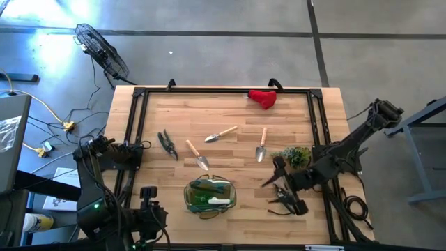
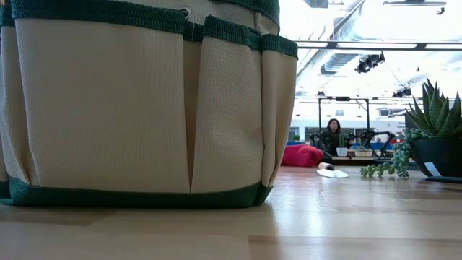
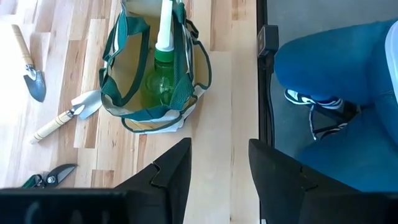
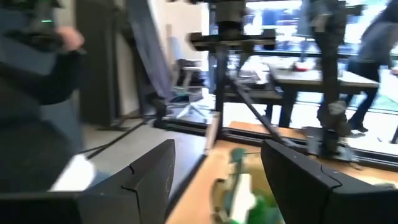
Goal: Pick & Place Garden tools in Gardening bag
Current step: Put the top right brown trowel into the gardening bag
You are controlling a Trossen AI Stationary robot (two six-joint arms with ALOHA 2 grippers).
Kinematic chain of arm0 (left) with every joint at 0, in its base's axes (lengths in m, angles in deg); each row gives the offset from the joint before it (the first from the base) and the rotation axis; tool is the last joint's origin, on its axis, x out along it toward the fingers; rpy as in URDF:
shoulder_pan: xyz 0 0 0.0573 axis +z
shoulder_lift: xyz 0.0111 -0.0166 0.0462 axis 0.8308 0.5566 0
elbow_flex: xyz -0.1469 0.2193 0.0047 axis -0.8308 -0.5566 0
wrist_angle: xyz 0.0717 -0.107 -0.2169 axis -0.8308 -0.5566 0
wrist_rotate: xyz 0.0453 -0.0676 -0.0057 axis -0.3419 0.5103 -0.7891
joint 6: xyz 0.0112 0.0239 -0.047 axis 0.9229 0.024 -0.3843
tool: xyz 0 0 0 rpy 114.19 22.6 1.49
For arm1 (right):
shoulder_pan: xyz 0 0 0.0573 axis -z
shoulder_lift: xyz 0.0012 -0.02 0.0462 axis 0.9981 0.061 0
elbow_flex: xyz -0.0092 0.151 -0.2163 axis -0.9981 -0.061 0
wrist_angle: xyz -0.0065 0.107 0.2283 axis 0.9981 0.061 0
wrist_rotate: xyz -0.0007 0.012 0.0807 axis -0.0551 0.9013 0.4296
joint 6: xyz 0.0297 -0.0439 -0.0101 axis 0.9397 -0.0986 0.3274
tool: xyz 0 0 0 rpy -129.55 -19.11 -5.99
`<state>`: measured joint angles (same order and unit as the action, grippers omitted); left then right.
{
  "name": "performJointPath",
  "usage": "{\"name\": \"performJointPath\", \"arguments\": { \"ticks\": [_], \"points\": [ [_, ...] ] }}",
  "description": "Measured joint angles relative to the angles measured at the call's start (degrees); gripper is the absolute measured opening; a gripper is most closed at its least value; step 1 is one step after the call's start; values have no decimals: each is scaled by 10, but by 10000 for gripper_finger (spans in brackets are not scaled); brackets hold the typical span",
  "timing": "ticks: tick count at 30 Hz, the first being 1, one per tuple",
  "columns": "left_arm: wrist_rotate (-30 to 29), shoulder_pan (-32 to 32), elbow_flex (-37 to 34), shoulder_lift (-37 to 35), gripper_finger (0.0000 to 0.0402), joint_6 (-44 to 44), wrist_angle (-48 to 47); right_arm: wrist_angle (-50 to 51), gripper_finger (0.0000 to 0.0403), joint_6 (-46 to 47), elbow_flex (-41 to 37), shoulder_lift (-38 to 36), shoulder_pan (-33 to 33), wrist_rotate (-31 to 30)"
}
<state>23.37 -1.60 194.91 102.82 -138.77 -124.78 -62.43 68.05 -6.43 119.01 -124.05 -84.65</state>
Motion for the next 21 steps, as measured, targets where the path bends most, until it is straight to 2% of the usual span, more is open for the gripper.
{"name": "performJointPath", "arguments": {
  "ticks": [3, 8, 14, 16, 21],
  "points": [
    [-13, 0, 0, 0, 152, 2, 0, -18, 231, 7, 0, 0, 39, 4],
    [-47, 0, 0, 0, 152, 16, -1, -29, 231, 84, 0, 0, 115, 31],
    [-91, 0, 0, 0, 152, 25, -4, 74, 231, 189, 0, 0, 213, 51],
    [-121, 0, 0, 0, 152, 76, -4, 111, 231, 218, 0, 0, 249, 40],
    [-262, 25, 8, -9, 152, 241, -3, 167, 231, 274, 0, 0, 340, 57]
  ]
}}
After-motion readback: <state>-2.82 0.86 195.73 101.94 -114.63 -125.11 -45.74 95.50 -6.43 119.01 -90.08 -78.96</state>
